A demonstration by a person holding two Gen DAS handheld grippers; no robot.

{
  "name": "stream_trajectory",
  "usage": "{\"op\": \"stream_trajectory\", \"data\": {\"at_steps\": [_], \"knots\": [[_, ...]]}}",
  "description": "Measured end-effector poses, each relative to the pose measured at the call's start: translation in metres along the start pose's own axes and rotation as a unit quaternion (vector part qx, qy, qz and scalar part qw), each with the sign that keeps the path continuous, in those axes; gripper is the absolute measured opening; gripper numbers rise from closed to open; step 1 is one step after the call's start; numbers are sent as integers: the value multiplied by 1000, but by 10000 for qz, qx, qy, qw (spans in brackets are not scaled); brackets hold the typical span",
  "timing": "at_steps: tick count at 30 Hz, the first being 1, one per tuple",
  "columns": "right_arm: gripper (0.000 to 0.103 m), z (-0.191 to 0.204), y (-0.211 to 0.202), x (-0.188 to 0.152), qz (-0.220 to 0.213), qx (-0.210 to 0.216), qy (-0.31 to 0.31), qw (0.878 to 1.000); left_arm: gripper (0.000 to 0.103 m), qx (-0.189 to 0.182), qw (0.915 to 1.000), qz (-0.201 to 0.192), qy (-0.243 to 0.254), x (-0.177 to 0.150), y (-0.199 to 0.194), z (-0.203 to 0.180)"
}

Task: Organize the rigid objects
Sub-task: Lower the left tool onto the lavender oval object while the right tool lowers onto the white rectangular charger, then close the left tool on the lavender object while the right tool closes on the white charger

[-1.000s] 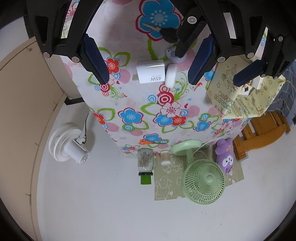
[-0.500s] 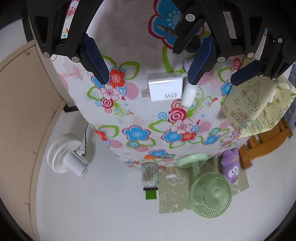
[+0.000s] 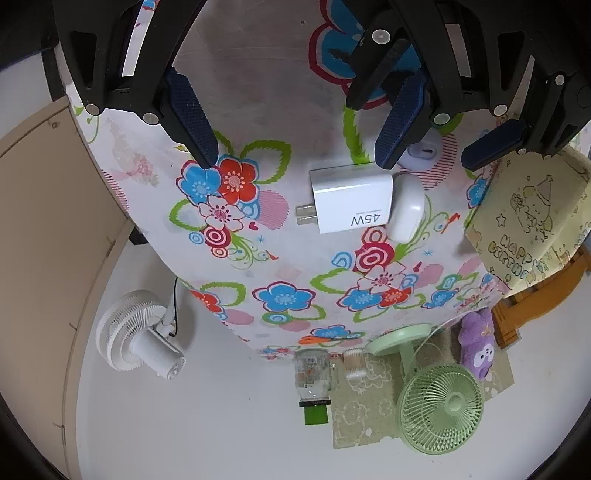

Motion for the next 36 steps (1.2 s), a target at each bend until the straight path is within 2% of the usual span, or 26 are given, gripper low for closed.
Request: {"op": "stream_trajectory", "data": {"at_steps": [2,4,8,14,18,30,31,32,33,34,36], "knots": [[89,0,3,0,17,-19,18,10000,91,-21,10000,33,-30,0,4,2],[89,1,7,0,52,-17,25,10000,82,-54,10000,62,-46,0,7,3],[89,4,13,1,89,-28,-52,9999,73,-113,9994,229,-227,-2,17,10],[89,10,21,3,118,64,-117,9998,48,31,9991,257,-330,-2,22,19],[89,17,26,5,126,133,-182,9997,47,-9,9992,243,-326,-2,22,22],[89,36,43,9,230,480,-223,9983,47,327,9983,252,-417,-2,24,42],[85,36,45,9,264,489,-191,9983,47,319,9982,256,-428,-2,24,43],[72,35,48,9,318,486,-139,9982,47,317,9982,258,-432,-2,25,43],[66,34,50,9,362,471,-99,9982,47,316,9982,255,-435,-1,26,44],[61,33,50,9,376,476,-67,9981,47,326,9983,253,-422,-1,25,44],[60,33,50,9,360,421,-107,9984,47,331,9982,254,-426,-2,25,44]]}}
Point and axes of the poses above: each gripper's, at about its wrist camera, not at the fingertips, and y roughly the way its jaws point, z to its left, x to its top, the point moved 5 cm from there along y, roughly the way its jaws point, and after that the axes turned 9 degrees about y, right-handed, at the moved point
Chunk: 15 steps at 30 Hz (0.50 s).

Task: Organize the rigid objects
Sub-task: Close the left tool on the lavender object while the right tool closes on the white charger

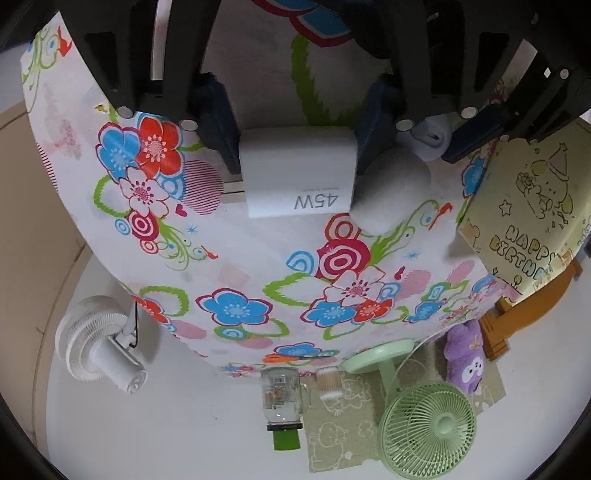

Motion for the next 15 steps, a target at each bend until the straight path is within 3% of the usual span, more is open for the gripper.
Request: {"op": "stream_trajectory", "data": {"at_steps": [15], "knots": [[60,-12,-26,-6,-135,-171,228,9995,47,-91,9997,-140,200,0,-20,-15]]}}
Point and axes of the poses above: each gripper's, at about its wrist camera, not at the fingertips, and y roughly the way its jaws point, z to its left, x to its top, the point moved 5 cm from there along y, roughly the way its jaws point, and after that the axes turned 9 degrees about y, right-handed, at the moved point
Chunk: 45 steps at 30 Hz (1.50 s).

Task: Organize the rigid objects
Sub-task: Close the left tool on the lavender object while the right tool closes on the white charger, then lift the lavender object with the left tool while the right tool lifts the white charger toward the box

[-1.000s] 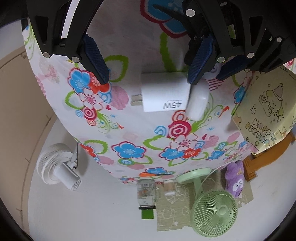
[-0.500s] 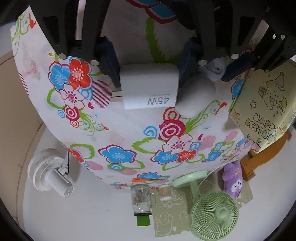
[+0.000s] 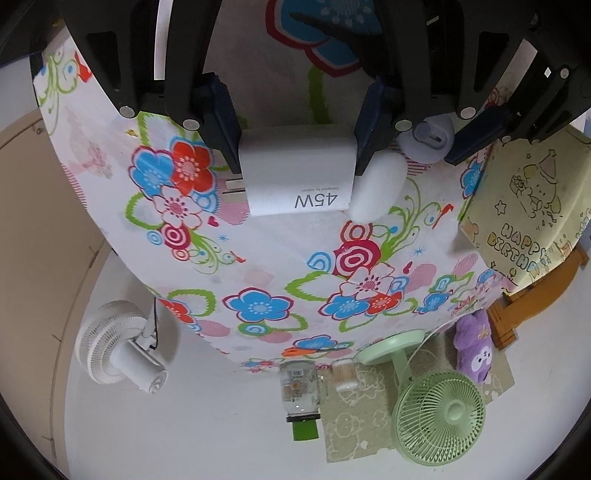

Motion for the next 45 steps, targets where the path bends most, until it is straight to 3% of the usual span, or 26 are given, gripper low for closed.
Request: {"op": "stream_trajectory", "data": {"at_steps": [45], "knots": [[60,19,-116,11,-692,-210,87,9973,47,-56,9978,-612,247,18,-102,-5]]}}
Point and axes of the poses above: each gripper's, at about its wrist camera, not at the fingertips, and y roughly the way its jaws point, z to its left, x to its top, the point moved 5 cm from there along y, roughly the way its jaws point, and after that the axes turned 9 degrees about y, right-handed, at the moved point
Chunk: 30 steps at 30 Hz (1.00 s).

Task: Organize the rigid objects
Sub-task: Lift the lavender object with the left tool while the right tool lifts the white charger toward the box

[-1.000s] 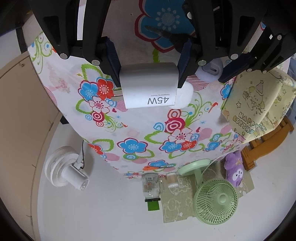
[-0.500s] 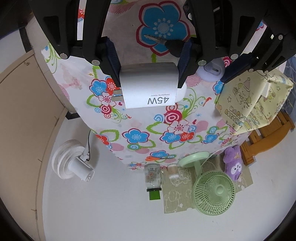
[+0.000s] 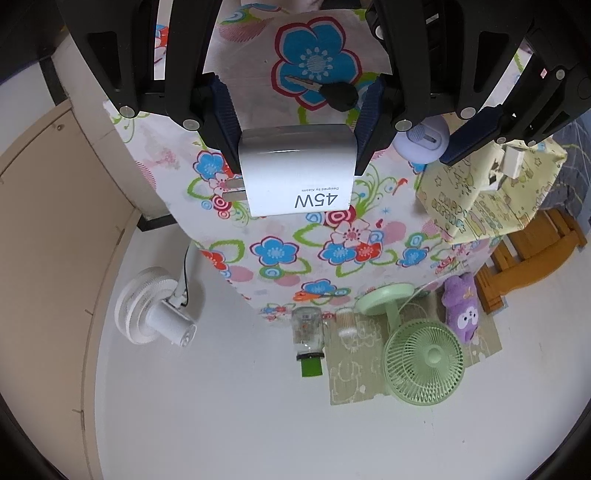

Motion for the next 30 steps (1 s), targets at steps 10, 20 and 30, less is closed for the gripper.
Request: {"op": "stream_trajectory", "data": {"at_steps": [10,20,30], "knots": [[60,8,-17,8,-69,46,69,9999,47,-82,9999,-98,-2,7,-14,6],[58,20,-21,19,-187,89,23,9998,47,-8,9998,-206,-27,15,-19,20],[58,41,-11,26,-112,190,-125,9997,47,80,9998,-146,-134,17,-16,42]]}}
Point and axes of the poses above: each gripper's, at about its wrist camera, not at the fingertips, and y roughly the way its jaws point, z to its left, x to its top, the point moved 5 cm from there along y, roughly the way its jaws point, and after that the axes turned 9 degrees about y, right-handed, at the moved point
